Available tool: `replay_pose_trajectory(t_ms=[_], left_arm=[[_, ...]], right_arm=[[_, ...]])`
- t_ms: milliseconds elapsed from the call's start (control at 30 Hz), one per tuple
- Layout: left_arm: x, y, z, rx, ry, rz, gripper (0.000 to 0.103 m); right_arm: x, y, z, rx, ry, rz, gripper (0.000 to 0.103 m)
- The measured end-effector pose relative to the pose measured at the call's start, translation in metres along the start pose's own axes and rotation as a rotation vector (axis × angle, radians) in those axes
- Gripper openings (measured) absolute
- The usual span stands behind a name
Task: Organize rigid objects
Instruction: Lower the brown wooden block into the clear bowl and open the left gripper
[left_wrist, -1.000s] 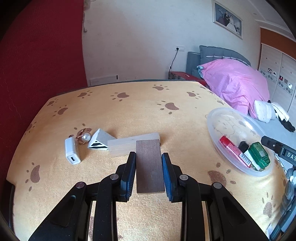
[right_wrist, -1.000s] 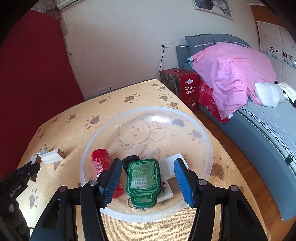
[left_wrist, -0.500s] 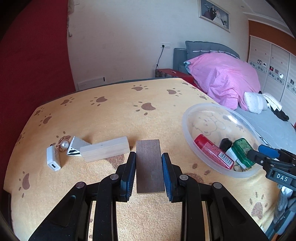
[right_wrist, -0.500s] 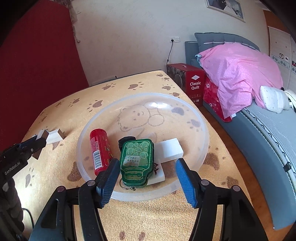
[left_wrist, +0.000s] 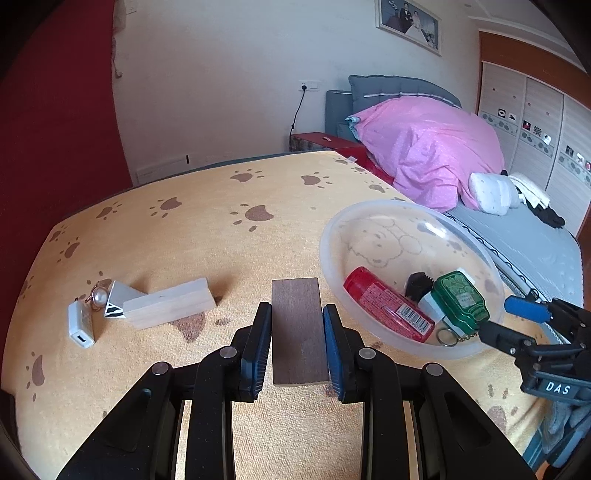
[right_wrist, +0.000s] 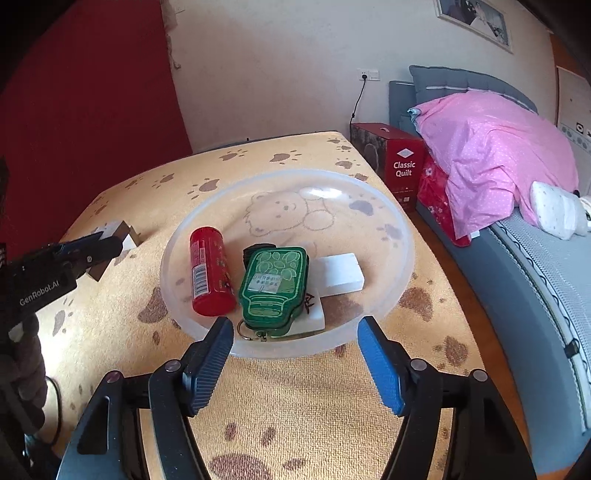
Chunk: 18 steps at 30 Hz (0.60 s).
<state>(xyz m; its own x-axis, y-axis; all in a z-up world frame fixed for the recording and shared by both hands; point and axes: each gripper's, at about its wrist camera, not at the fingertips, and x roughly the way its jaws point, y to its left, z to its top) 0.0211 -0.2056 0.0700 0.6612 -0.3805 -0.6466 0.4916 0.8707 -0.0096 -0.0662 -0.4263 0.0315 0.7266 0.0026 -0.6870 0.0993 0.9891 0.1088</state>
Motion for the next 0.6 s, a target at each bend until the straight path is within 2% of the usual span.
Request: replay_pose_trajectory(t_ms=[100,400,500,600], left_arm=[[0.003,-0.005,0.001,-0.002,0.009,-0.017,0.028],[0.002,-0.020,0.002,0.026,0.008,-0.031,0.028],[0.002,-0.024,0.003,0.032,0.009,-0.037,0.028],[0.004,-0.031,0.004,0.046,0.010,-0.049,0.028]], right_arm=[[0.003,-0.006,0.002,0.023,0.001,0.000,0.078],[0.019,-0.035,0.011,0.117,0.017,-0.112,0.078],[0.020,-0.044,0.011,0.153,0.012,-0.124,0.078],[0.021,-0.049,0.010,0.183,0.010,-0.099,0.078]])
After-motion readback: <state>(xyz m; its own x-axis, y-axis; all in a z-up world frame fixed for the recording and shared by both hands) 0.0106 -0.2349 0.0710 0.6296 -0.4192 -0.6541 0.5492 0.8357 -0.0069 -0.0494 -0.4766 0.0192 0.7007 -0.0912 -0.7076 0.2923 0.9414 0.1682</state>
